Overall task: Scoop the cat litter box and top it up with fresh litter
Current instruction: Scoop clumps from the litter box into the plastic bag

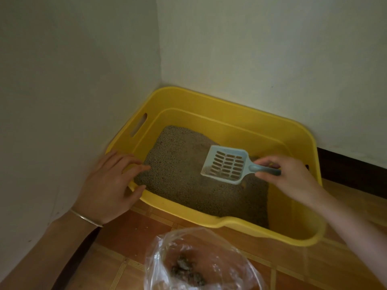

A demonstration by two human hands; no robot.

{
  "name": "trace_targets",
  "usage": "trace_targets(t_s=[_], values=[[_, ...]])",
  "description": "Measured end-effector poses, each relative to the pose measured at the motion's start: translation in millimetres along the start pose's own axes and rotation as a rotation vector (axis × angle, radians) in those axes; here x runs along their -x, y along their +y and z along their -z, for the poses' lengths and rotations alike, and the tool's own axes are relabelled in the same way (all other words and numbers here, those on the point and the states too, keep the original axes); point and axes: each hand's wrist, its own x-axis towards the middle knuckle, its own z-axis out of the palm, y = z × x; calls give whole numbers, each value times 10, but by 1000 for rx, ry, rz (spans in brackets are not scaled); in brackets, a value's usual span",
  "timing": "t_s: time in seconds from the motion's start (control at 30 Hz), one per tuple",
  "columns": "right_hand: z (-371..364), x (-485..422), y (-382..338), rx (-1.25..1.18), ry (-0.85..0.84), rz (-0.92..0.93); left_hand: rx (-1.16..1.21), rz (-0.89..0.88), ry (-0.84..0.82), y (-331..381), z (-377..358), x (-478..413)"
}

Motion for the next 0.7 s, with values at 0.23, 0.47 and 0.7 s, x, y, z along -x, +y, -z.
trace_targets(t_s=[0.23, 0.47, 0.7], values=[[-16, 489, 1, 296, -101, -79, 20, -71, 40, 165, -39, 82], [-118, 450, -4, 472, -148, -150, 30, -136, 73, 337, -92, 133], [-204, 402, 4, 561, -205, -184, -28, -124, 67, 353, -111, 140]])
